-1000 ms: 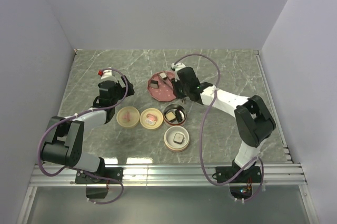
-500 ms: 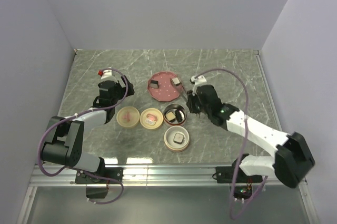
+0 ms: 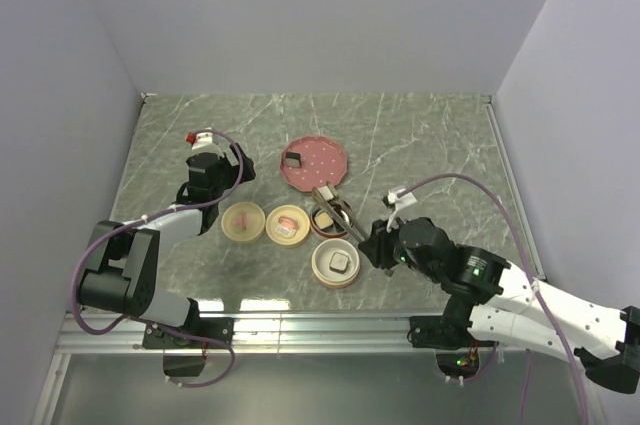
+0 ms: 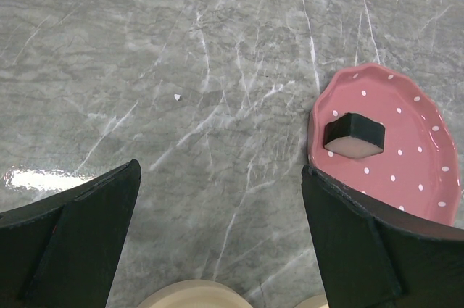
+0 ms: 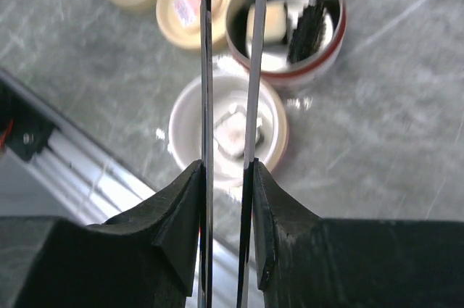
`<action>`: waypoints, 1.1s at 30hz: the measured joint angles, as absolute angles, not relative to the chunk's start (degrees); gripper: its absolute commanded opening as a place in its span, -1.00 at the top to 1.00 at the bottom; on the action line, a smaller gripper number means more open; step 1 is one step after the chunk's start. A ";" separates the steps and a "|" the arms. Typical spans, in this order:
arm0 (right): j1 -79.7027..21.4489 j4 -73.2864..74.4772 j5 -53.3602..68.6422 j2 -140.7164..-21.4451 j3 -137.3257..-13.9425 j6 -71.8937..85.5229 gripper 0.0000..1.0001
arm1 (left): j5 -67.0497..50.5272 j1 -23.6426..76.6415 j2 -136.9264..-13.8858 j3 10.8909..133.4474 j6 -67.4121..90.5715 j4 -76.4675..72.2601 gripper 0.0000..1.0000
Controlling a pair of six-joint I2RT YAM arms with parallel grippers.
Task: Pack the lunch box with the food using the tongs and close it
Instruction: Place the food into the lunch box
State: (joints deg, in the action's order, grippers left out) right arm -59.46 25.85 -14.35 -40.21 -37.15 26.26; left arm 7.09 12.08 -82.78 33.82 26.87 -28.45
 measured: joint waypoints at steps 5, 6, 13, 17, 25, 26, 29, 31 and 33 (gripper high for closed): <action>-63.57 32.75 -13.93 -35.64 -35.48 30.37 0.81 | 6.90 12.08 -82.76 33.82 26.87 -28.47 -0.99; -64.10 33.91 -13.78 -34.79 -35.29 31.09 0.81 | 6.90 12.08 -82.74 33.82 26.87 -28.45 -0.99; -65.95 39.31 -13.02 -31.73 -35.51 35.18 0.82 | 6.90 12.08 -82.46 33.82 26.87 -28.45 -0.99; -69.08 42.50 -12.43 -32.16 -36.40 37.01 0.84 | 6.87 12.05 -82.46 33.82 26.87 -28.47 -0.99; -76.40 50.46 -15.77 -31.16 -39.55 42.74 0.85 | 6.66 11.31 -82.46 33.82 27.16 -28.77 -0.99; -76.95 51.31 -16.19 -30.87 -39.62 43.51 0.85 | 6.63 11.25 -82.46 33.82 27.22 -28.93 -0.99; -77.56 53.52 -17.23 -30.02 -39.77 45.10 0.86 | 6.52 11.14 -82.46 33.82 27.29 -29.21 -0.99; -77.73 54.35 -17.56 -30.13 -39.77 45.54 0.85 | 6.33 11.11 -82.46 33.82 27.29 -29.28 -0.99; -77.97 54.85 -17.56 -30.28 -39.77 45.80 0.85 | 6.26 11.11 -82.46 33.82 27.31 -29.26 -0.99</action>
